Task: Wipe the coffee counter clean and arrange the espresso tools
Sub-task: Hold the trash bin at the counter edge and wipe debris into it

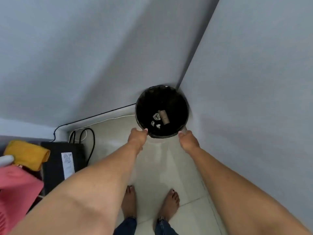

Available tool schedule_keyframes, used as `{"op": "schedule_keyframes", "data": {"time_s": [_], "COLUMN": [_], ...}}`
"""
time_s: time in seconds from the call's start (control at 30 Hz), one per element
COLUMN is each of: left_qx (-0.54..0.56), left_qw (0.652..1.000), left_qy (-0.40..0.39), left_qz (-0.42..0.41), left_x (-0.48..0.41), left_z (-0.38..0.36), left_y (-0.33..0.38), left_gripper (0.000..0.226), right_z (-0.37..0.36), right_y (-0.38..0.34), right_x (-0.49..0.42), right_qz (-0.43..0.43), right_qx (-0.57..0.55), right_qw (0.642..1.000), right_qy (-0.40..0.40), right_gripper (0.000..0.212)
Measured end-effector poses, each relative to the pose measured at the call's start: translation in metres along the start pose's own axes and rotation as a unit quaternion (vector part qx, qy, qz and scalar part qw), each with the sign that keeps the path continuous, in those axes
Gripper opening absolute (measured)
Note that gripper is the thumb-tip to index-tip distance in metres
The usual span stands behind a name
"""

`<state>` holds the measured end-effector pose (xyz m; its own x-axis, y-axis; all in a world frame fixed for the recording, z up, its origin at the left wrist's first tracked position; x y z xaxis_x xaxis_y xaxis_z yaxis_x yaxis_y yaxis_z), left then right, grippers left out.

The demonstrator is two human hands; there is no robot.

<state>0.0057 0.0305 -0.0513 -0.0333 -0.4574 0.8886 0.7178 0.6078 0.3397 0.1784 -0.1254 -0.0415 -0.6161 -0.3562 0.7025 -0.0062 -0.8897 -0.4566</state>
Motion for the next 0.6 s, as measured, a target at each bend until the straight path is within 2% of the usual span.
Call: {"op": "schedule_keyframes", "data": {"time_s": [0.13,0.2,0.27,0.43,0.5,0.6], "left_qx": [0.093,0.120,0.140,0.179,0.207,0.242], "left_qw": [0.995,0.991,0.988,0.982,0.976,0.968], "left_qy": [-0.023,-0.036,-0.045,-0.053,-0.056,-0.049], "left_qz": [0.037,0.044,0.048,0.039,0.037,0.034], "left_x": [-0.050,-0.064,-0.082,-0.121,-0.124,-0.127], "left_z": [-0.018,-0.023,-0.030,-0.046,-0.053,-0.058], "left_y": [-0.007,-0.008,-0.011,-0.015,-0.013,-0.012], "left_gripper": [0.077,0.076,0.069,0.033,0.029,0.035], "right_z": [-0.032,-0.036,-0.041,-0.059,-0.060,-0.060], "right_y": [0.018,0.017,0.019,0.033,0.036,0.038], "right_x": [-0.047,-0.059,-0.077,-0.117,-0.123,-0.125], "right_qz": [-0.086,-0.084,-0.067,-0.074,-0.077,-0.081], "right_qx": [-0.136,-0.183,-0.205,-0.240,-0.239,-0.245], "right_qw": [0.987,0.979,0.976,0.968,0.967,0.964], "right_qy": [-0.022,-0.019,-0.009,0.028,0.046,0.056], "right_gripper": [0.053,0.046,0.041,0.038,0.039,0.040]}}
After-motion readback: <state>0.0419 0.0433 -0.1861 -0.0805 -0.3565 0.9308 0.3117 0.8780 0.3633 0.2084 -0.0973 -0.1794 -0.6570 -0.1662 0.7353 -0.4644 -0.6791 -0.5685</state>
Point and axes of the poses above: each hand's wrist, its own x-axis away from the middle knuckle, its own z-axis out of the back of the hand, y = z × x, the point moved 6 cm from there along -x, towards the middle knuckle, and after that the axes turned 5 degrees about z, right-handed, at the moved point
